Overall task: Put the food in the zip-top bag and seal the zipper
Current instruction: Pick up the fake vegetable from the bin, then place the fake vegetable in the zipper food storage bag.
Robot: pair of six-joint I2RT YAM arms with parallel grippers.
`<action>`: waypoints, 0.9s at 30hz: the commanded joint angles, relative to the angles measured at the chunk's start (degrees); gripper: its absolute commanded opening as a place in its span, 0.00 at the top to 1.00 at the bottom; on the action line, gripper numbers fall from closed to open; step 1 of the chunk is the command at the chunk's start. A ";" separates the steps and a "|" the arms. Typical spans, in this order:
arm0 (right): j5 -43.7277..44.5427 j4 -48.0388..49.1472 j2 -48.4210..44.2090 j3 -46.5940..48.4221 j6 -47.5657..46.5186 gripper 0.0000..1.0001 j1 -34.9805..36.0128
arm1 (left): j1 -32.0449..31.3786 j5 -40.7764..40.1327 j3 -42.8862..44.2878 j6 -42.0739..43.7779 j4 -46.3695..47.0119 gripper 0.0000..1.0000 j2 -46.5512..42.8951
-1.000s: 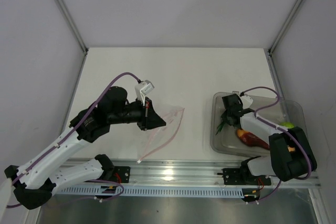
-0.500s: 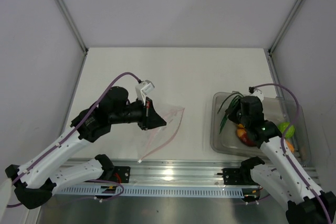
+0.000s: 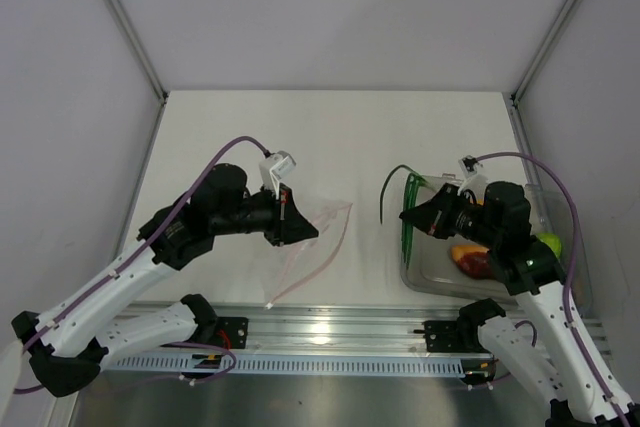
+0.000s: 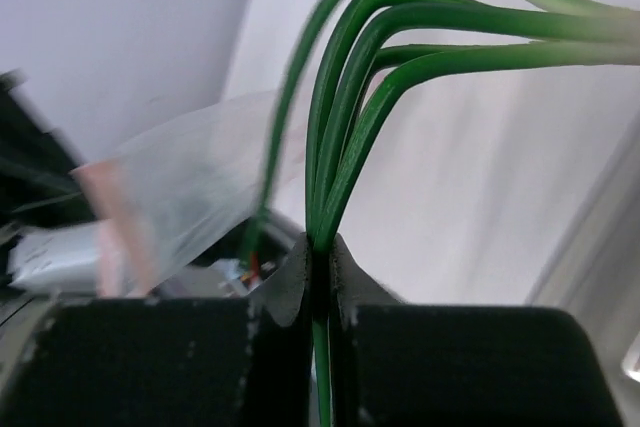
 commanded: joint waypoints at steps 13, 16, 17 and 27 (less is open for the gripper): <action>-34.46 30.90 -8.71 3.94 27.93 1.00 3.23 | -0.17 0.48 1.82 -0.39 2.36 1.00 2.37; -33.76 36.00 -8.28 5.79 31.28 1.00 6.04 | -0.17 0.75 2.61 -0.30 2.36 0.99 3.25; -32.80 36.97 -8.19 6.14 33.12 1.00 7.00 | -0.17 0.75 3.05 -0.30 2.36 1.00 3.51; -21.74 41.89 -5.46 6.58 35.25 1.00 22.56 | -0.17 2.06 6.13 -1.44 3.50 0.99 6.68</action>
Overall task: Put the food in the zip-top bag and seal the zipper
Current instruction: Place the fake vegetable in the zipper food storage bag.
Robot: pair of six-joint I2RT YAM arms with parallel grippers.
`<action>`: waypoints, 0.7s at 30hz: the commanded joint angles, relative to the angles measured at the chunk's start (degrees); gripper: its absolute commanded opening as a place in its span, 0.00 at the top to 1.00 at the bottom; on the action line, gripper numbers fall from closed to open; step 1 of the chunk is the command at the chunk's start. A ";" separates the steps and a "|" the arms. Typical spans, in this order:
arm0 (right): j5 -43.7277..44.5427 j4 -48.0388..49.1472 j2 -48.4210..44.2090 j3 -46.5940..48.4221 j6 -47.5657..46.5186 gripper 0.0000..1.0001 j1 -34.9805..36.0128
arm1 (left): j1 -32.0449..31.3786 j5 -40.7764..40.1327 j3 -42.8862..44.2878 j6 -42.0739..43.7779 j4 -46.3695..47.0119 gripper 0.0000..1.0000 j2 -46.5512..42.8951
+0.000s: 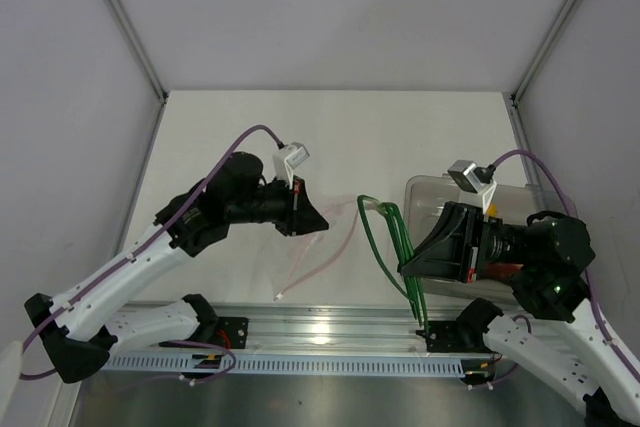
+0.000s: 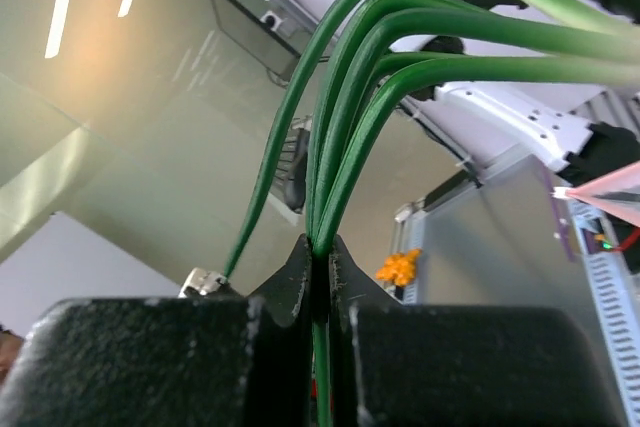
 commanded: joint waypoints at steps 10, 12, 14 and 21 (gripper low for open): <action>12.63 4.74 1.49 -4.50 -0.02 1.00 13.33 | -0.17 2.73 5.18 -1.56 3.20 0.99 2.01; 13.42 6.58 1.93 -6.34 0.51 1.00 14.56 | -0.17 2.90 5.26 -1.82 3.37 1.00 1.83; 15.17 7.11 2.19 -7.49 1.47 1.00 15.26 | -0.17 2.90 5.18 -1.99 3.64 1.00 1.57; 21.24 11.68 2.99 -14.69 11.31 1.00 16.59 | -0.26 -0.17 4.04 -2.96 5.39 0.99 -0.27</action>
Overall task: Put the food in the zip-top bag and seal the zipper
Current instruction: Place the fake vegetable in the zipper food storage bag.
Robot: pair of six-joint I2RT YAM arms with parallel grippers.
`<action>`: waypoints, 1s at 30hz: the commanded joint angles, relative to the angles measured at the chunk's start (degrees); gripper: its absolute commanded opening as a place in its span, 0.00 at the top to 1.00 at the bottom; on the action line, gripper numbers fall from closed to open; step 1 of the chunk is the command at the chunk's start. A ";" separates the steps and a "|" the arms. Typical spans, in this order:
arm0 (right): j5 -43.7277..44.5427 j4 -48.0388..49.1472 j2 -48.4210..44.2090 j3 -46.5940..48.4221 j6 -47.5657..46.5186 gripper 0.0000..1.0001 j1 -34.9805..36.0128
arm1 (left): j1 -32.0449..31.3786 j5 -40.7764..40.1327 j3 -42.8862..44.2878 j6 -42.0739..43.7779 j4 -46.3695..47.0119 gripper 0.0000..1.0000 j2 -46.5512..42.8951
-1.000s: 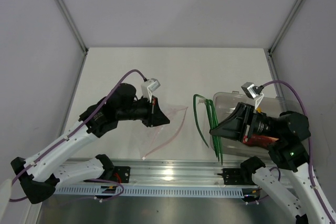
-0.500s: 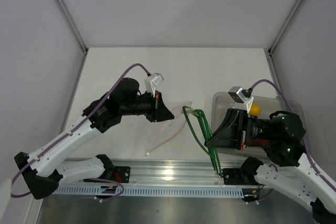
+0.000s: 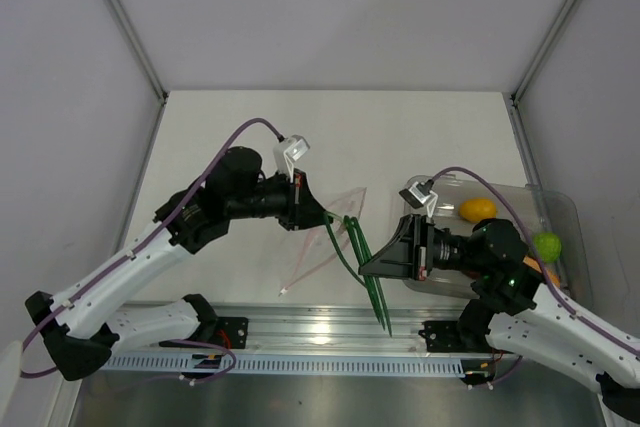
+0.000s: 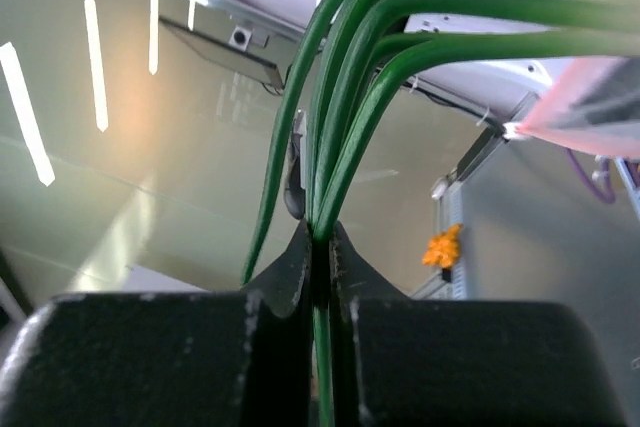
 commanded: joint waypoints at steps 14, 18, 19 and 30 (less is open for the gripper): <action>12.00 14.26 2.56 -10.16 25.19 0.98 -3.43 | -0.43 -4.03 -4.58 -3.21 9.49 0.99 -6.62; 13.49 13.92 4.32 -7.26 26.95 0.82 -3.00 | -0.87 -5.44 -5.46 -3.12 9.76 0.99 -7.06; 13.93 13.05 4.49 -6.56 26.86 0.77 -2.99 | -0.87 -5.53 -5.55 -3.39 10.28 0.99 -7.32; 16.48 6.46 9.24 5.65 22.91 0.26 -3.17 | -1.75 -9.13 -5.21 -6.02 11.26 0.99 -7.32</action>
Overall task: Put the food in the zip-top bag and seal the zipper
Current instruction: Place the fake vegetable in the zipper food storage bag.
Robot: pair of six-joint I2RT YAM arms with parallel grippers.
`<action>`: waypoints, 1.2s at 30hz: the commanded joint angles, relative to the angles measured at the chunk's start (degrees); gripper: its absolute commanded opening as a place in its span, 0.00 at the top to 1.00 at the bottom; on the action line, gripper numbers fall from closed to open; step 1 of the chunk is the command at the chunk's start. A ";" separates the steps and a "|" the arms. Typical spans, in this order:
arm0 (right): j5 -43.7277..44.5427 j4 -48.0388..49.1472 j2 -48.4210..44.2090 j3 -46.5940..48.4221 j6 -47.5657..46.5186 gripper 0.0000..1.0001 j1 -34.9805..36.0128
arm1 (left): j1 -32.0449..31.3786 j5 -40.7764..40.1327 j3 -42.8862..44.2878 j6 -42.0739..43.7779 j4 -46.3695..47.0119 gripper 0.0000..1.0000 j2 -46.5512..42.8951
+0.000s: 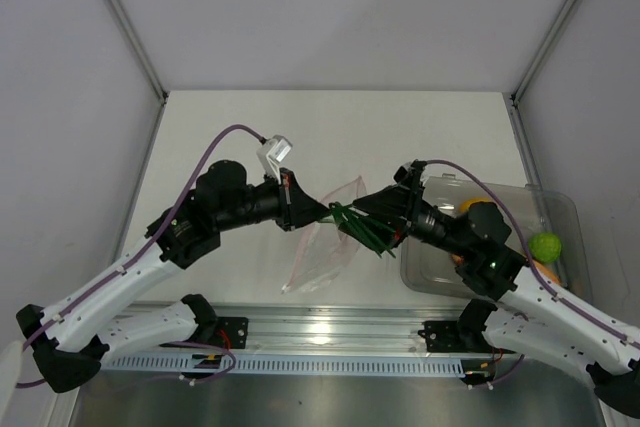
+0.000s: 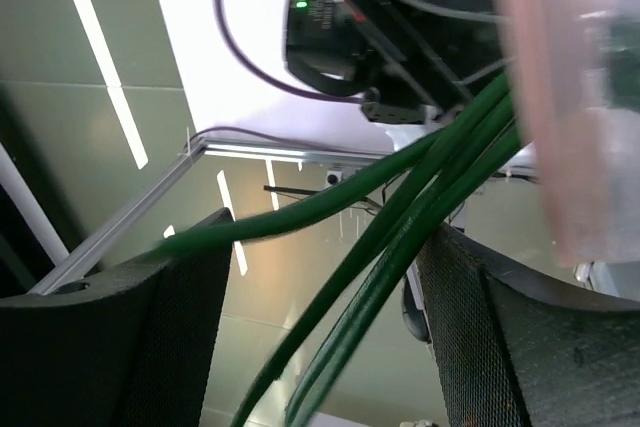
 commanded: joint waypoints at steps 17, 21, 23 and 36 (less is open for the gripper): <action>9.96 -26.21 -3.89 9.82 -9.55 0.68 0.37 | -0.88 -15.89 4.85 -5.17 -1.57 1.00 -1.38; 12.68 -26.72 -2.85 9.82 -8.32 0.95 0.72 | -2.89 -21.59 5.11 -5.96 -1.31 0.99 -1.38; 14.27 -28.66 -2.05 12.10 -8.40 1.00 0.99 | -3.69 -24.85 5.37 -6.14 -1.31 0.99 -0.50; 29.22 -43.59 5.76 26.40 -23.67 0.94 7.49 | -10.46 -39.97 8.80 -8.52 -2.53 0.99 4.95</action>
